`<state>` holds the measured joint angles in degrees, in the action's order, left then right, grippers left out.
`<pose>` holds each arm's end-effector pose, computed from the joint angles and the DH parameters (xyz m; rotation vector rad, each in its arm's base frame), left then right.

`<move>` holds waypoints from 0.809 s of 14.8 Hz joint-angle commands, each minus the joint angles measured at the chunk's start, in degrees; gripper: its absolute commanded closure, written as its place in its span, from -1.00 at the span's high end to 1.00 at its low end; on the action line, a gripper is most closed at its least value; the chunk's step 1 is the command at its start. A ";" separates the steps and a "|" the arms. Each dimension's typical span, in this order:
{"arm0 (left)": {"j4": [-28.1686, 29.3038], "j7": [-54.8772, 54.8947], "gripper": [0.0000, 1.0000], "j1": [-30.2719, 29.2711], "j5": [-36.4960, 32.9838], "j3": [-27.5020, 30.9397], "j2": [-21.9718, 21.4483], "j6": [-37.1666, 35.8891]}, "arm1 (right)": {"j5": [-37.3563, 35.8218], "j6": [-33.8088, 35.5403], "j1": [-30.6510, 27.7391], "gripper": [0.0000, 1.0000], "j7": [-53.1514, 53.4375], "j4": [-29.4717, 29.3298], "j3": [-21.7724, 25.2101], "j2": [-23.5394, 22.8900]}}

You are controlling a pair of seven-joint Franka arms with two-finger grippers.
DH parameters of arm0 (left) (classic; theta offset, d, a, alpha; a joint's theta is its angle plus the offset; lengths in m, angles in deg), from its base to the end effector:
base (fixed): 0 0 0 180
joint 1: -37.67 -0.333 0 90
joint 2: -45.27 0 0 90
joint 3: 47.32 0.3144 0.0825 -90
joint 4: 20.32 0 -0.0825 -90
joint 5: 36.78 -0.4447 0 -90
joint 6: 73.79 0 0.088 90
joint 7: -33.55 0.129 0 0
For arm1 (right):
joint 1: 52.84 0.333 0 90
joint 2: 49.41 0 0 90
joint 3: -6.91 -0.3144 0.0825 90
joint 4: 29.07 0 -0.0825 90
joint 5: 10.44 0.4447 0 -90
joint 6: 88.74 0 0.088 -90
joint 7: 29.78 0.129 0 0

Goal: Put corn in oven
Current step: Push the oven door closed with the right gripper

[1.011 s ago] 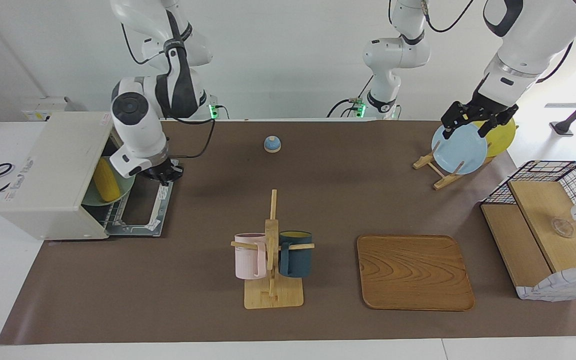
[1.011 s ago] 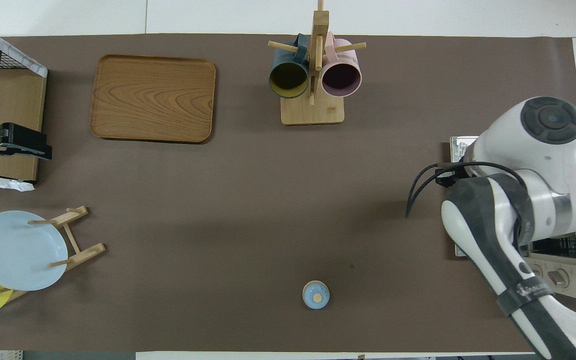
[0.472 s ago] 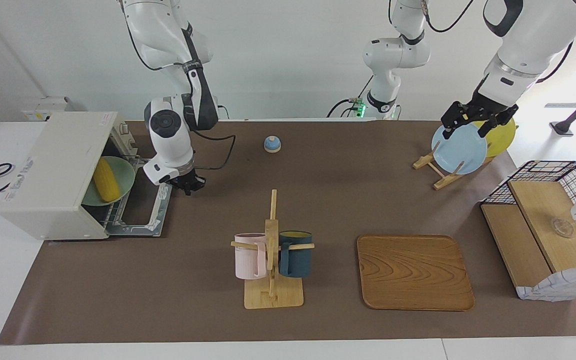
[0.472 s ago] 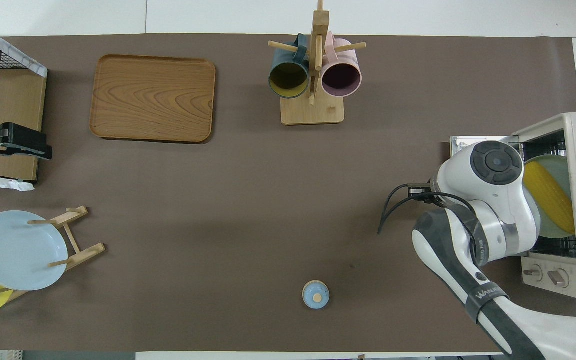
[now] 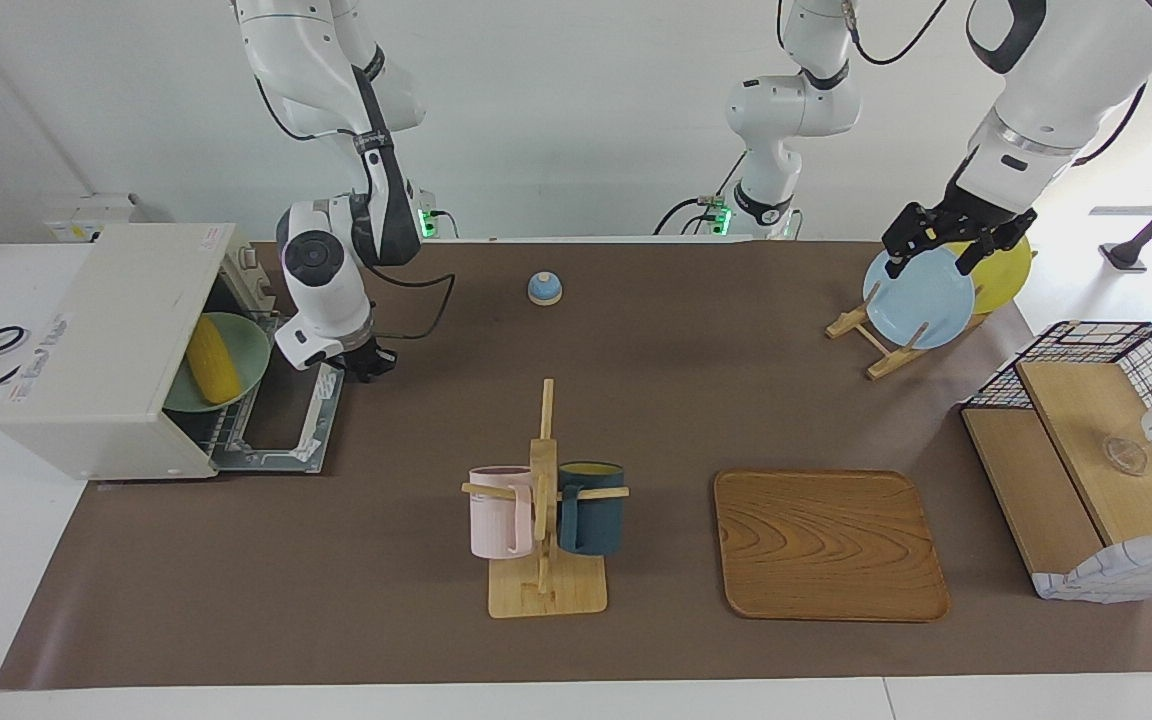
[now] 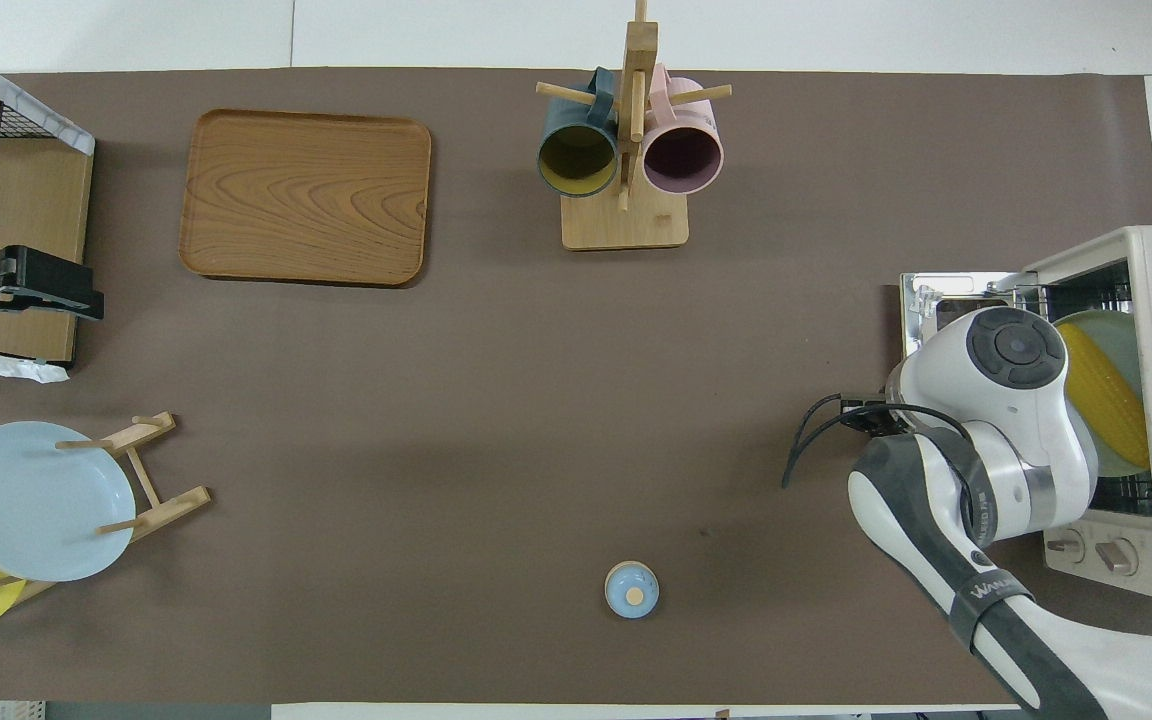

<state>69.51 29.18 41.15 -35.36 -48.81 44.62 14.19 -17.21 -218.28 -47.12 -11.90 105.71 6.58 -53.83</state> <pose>0.6051 -0.0560 0.6064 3.1186 -0.0173 -0.0357 0.5225 0.0503 0.2156 3.0106 -0.1861 -0.2227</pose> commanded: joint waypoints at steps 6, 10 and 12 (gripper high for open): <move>2.11 0.33 1.00 -0.58 -0.37 -0.35 -1.72 0.79 | -7.54 3.33 -2.02 -1.00 -0.56 1.28 0.15 2.04; 2.11 0.33 1.00 -0.58 -0.37 -0.35 -1.72 0.79 | -11.50 8.94 -2.47 -1.00 -1.00 -3.02 0.15 2.31; 2.11 0.32 1.00 -0.58 -0.37 -0.35 -1.72 0.79 | -13.96 13.33 -2.56 -1.00 -1.61 -6.45 0.07 2.48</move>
<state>69.51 29.18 41.15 -35.36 -48.81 44.61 14.19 -24.88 -209.70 -47.29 -11.89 103.18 5.68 -52.27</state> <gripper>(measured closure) 0.000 0.991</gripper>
